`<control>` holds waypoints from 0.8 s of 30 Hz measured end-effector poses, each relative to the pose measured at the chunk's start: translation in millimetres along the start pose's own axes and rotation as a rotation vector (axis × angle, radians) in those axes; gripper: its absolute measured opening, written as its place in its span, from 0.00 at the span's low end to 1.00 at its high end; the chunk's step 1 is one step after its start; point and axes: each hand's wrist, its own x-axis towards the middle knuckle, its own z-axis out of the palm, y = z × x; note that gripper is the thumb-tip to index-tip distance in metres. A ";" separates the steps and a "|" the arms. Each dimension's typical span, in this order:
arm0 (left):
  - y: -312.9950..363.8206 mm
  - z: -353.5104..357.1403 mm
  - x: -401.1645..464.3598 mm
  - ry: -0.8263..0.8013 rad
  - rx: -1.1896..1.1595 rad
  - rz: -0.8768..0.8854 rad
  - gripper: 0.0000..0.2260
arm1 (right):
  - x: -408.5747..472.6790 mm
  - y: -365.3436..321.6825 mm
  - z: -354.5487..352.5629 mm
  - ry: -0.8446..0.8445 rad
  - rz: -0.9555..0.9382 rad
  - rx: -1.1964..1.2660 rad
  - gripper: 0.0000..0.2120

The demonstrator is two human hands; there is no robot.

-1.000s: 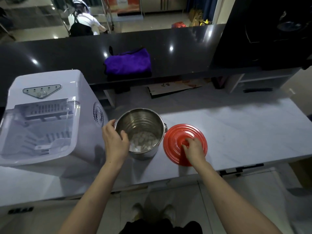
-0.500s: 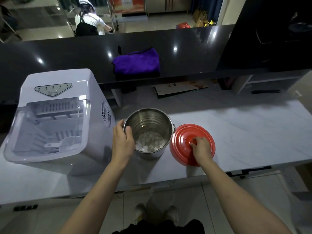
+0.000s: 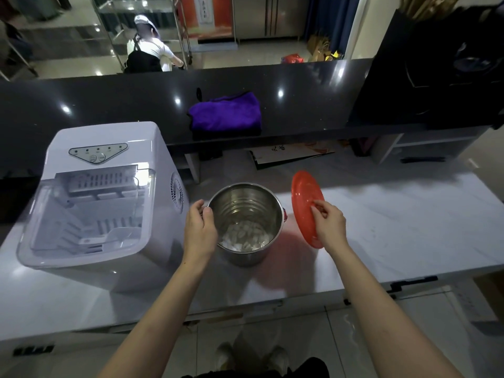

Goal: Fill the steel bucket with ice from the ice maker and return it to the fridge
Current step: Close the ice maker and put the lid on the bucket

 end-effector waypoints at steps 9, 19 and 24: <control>0.7 -11.0 7.9 -0.046 -0.205 -0.199 0.20 | -14.9 -67.7 26.5 -0.123 -0.390 -0.190 0.12; 5.5 -22.4 5.9 -0.089 -0.319 -0.268 0.13 | -34.1 -98.0 57.0 -0.260 -0.621 -0.392 0.16; -23.4 -14.2 18.8 -0.110 -0.262 -0.236 0.21 | -40.4 -94.7 68.0 -0.313 -0.680 -0.440 0.15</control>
